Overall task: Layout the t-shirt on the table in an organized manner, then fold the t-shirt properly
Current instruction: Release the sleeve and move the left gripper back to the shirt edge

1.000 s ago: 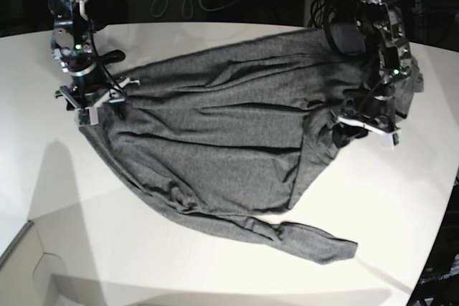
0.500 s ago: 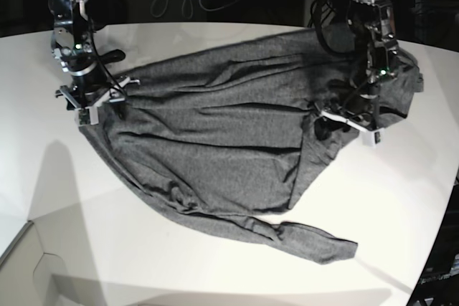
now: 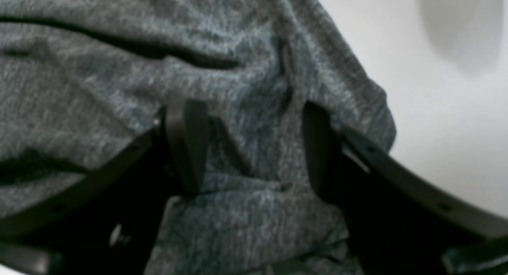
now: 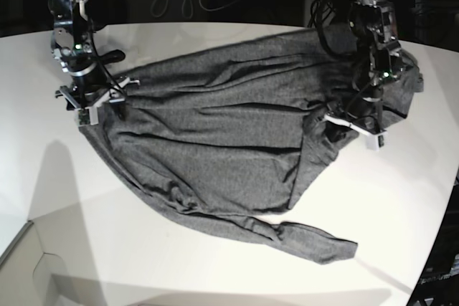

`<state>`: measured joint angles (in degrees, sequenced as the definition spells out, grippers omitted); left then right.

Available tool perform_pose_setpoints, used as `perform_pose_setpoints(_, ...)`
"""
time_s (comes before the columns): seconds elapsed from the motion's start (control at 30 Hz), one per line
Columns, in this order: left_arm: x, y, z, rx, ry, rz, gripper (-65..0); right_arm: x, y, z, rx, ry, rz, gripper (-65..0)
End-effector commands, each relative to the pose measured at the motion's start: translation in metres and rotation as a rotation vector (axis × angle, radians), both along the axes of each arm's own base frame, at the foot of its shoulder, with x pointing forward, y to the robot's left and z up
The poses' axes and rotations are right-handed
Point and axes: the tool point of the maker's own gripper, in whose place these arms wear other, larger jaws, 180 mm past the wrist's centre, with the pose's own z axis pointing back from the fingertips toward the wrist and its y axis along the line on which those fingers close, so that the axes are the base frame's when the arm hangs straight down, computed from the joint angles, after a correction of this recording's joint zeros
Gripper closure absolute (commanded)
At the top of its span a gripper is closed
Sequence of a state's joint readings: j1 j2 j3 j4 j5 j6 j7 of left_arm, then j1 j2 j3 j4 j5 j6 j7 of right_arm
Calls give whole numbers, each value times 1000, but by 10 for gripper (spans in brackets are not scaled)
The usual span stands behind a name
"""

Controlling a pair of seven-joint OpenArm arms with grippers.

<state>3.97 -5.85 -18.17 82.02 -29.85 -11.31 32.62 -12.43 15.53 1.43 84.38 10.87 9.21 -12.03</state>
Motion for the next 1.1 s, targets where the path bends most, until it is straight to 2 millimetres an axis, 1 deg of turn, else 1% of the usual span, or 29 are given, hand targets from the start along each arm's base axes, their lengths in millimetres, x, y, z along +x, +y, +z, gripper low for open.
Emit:
perform_pose_setpoints(0.0, 15, 3, 26, 8, -87, 5, -2, 8, -3, 12, -6, -48, 4, -380)
perform_pose_setpoints(0.07, 25, 5, 46, 23, -142, 2, -2, 8, -3, 12, -7, -48, 4, -380)
perform_pose_setpoints(0.13, 46, 9, 77, 46, -228, 5, -2, 8, -3, 13, -7, -50, 4, -380)
perform_pose_setpoints(0.17, 56, 15, 91, 67, -261, 3, -3, 8, -3, 13, -7, -50, 4, -380)
perform_pose_setpoints(0.23, 84, 30, 130, 109, -347, 7, -3, 8, -3, 13, -7, -50, 4, -380)
perform_pose_setpoints(0.27, 97, 38, 143, 120, -372, 14, -3, 9, -3, 13, -7, -51, 4, -380)
perform_pose_setpoints(0.37, 135, 66, 171, 140, -404, 47, -3, 10, -3, 14, -7, -54, 4, -380)
perform_pose_setpoints(0.43, 158, 84, 180, 137, -393, 69, -3, 9, -3, 13, -7, -51, 4, -380)
perform_pose_setpoints(0.53, 181, 104, 181, 108, -353, 110, -3, 8, -4, 13, -9, -50, 5, -380)
perform_pose_setpoints(0.6, 193, 111, 180, 81, -328, 127, -3, 8, -4, 13, -10, -48, 5, -380)
perform_pose_setpoints(0.67, 197, 117, 169, 62, -290, 143, -3, 8, -4, 13, -10, -48, 5, -380)
perform_pose_setpoints(0.8, 203, 132, 164, 55, -370, 233, -3, 8, -4, 13, -10, -48, 5, -380)
perform_pose_setpoints(0.87, 205, 133, 155, 79, -384, 247, -3, 8, -4, 13, -10, -48, 5, -380)
perform_pose_setpoints(0.9, 205, 131, 145, 98, -376, 245, -3, 8, -4, 13, -10, -48, 5, -380)
perform_pose_setpoints(0.93, 205, 130, 139, 110, -378, 248, -3, 8, -4, 13, -10, -48, 5, -380)
perform_pose_setpoints(1.0, 208, 129, 134, 128, -392, 252, -4, 8, -4, 13, -10, -48, 5, -380)
perform_pose_setpoints(1.07, 206, 129, 118, 145, -371, 257, -5, 8, -4, 13, -10, -50, 5, -380)
